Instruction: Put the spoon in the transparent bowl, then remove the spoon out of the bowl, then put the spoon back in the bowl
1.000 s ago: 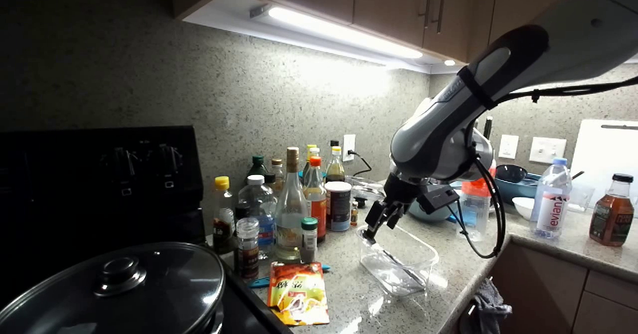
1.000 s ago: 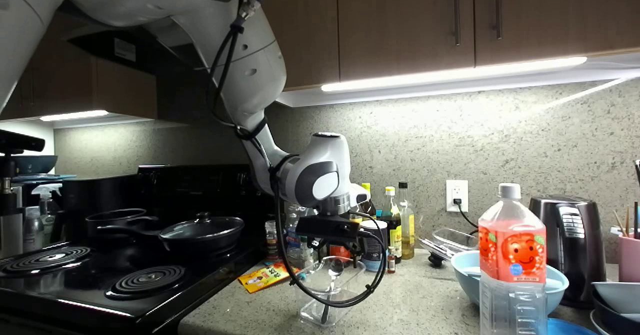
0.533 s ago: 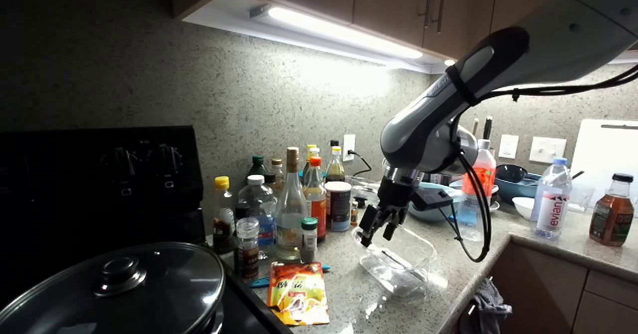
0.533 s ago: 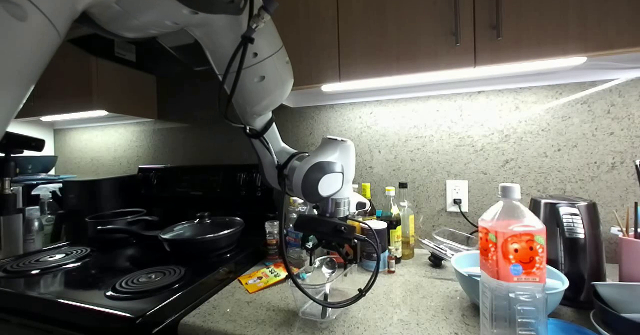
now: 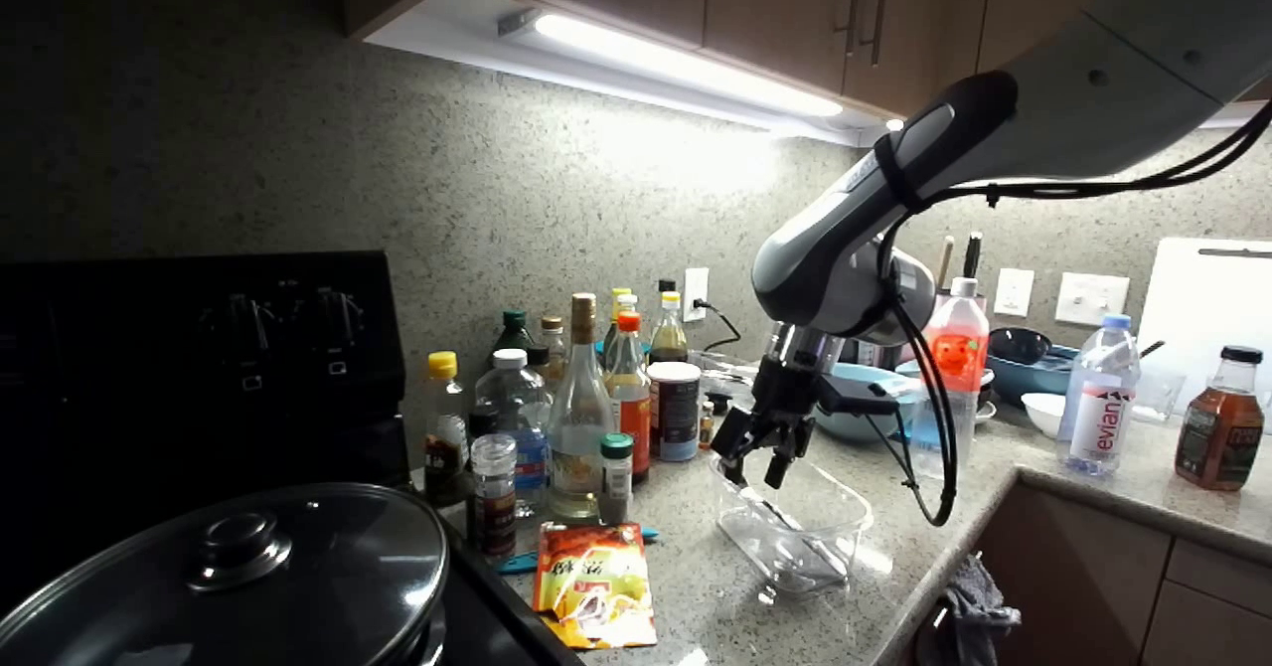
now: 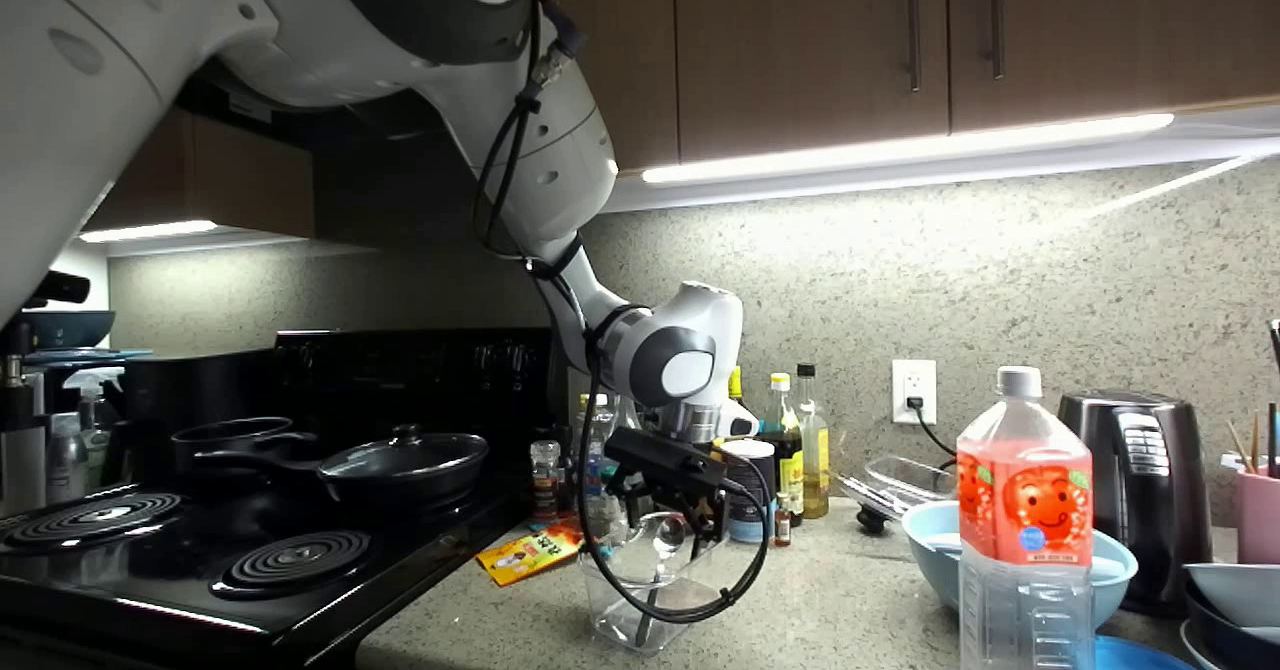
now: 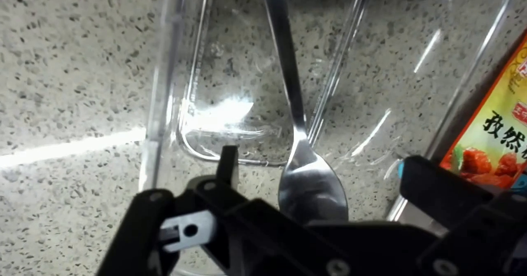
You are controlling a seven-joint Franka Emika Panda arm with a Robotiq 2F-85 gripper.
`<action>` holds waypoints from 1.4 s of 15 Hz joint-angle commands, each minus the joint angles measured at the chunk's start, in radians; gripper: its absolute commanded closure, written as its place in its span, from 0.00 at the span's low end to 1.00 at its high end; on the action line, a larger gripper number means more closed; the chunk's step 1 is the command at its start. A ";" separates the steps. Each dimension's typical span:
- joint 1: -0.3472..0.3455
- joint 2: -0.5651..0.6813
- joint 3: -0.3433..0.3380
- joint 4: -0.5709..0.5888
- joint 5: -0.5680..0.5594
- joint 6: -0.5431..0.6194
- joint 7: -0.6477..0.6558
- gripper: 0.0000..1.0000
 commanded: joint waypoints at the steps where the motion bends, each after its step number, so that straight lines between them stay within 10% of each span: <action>1: -0.019 0.053 -0.011 0.054 0.013 -0.028 0.002 0.00; 8: -0.052 0.114 -0.049 0.138 0.009 -0.044 0.041 0.05; 9: -0.057 0.117 -0.050 0.147 0.010 -0.044 0.044 0.27; 15: -0.049 0.131 -0.076 0.167 -0.028 0.000 0.060 0.59; 21: 0.118 0.125 -0.216 0.103 -0.385 0.240 0.207 0.98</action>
